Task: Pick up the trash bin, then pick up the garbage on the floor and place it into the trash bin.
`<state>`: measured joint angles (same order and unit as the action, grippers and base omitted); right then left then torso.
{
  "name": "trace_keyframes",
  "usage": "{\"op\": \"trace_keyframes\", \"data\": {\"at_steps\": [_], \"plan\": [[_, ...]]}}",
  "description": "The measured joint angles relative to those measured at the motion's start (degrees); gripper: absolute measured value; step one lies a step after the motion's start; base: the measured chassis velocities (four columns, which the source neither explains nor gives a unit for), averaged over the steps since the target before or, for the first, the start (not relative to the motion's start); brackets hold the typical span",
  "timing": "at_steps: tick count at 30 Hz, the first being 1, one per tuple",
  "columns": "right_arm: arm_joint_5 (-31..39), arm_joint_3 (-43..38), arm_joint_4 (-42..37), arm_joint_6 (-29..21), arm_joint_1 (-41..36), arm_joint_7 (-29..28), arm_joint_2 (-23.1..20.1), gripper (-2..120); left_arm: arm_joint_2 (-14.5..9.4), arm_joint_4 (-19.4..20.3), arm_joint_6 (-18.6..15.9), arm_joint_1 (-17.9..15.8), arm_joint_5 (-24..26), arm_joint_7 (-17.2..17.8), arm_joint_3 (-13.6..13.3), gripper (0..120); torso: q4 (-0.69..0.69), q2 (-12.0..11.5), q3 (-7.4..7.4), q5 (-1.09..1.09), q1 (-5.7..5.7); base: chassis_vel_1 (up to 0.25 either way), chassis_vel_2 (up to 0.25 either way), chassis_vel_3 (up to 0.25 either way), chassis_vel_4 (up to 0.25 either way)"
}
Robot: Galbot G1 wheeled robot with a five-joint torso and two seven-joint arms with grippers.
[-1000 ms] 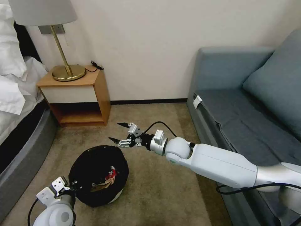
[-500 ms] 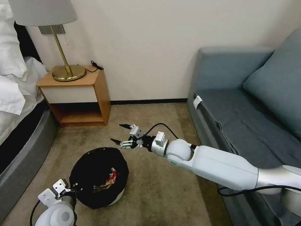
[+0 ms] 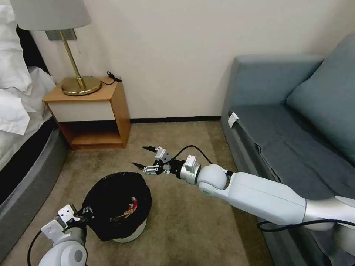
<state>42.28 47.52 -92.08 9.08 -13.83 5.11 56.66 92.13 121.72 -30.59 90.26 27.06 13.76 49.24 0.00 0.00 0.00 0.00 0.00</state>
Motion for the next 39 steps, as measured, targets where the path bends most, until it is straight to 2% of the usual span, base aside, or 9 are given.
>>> {"op": "trace_keyframes", "data": {"at_steps": [3, 4, 8, 10, 13, 22, 26, 31, 39], "plan": [[0.0, -1.3, -0.6, -0.2, -0.7, -0.4, -0.4, 74, 0.0, 0.7, 5.6, 1.2, -5.5, -8.6, 0.5, 61, 0.0, 0.0, 0.0, 0.0, 0.0, 0.0, 0.0, 0.0, 0.0], [0.0, -1.3, -0.6, -0.2, -0.7, -0.4, -0.4, 74, 0.0, 0.7, 5.6, 1.2, -5.5, -8.6, 0.5, 61, 0.0, 0.0, 0.0, 0.0, 0.0, 0.0, 0.0, 0.0, 0.0], [0.1, -6.4, -3.6, -2.2, -3.4, -3.2, -1.4, 79, 0.0, 1.4, 12.6, 2.2, -9.8, -16.9, 1.3, 77, 0.01, 0.0, 0.0, 0.0, 0.0, 0.0, 0.0, 0.0, 0.0], [0.0, -8.3, -4.6, -3.2, -4.6, -4.3, -1.8, 81, -0.2, 1.7, 13.3, 2.4, -10.0, -17.8, 1.4, 82, 0.02, 0.0, 0.0, 0.01, 0.0, 0.0, 0.0, 0.0, 0.0], [-0.4, -18.0, -10.9, -9.6, -11.5, -12.4, -3.7, 96, -2.9, 3.0, 15.4, 2.9, -10.5, -21.7, 1.3, 97, 0.0, 0.0, 0.0, 0.01, 0.0, 0.0, 0.0, 0.0, 0.0], [-1.8, -37.2, -23.2, -17.6, -25.4, -25.2, -7.4, 100, -7.4, 5.4, 16.3, 4.4, -10.6, -24.0, -0.2, 100, -0.01, 0.0, 0.0, 0.01, 0.0, 0.0, 0.0, 0.0, 0.0], [-2.8, -50.8, -32.6, -22.4, -37.8, -31.7, -6.7, 100, -8.7, 6.9, 17.6, 6.0, -11.3, -25.9, -0.7, 100, 0.0, 0.0, -0.01, 0.01, 0.0, 0.0, 0.0, 0.0, 0.0], [-7.9, -61.5, -38.5, -23.6, -47.8, -32.7, -4.1, 100, -9.3, 8.0, 18.5, 6.5, -12.6, -27.3, -1.3, 100, 0.0, 0.0, -0.01, 0.0, 0.0, 0.0, 0.0, 0.0, 0.0], [-13.6, -69.5, -42.2, -21.2, -59.4, -30.5, 1.0, 100, -9.7, 9.3, 19.8, 6.9, -14.2, -27.7, -2.3, 100, -0.01, 0.0, 0.0, 0.0, 0.0, 0.0, 0.0, 0.0, 0.0]]}}
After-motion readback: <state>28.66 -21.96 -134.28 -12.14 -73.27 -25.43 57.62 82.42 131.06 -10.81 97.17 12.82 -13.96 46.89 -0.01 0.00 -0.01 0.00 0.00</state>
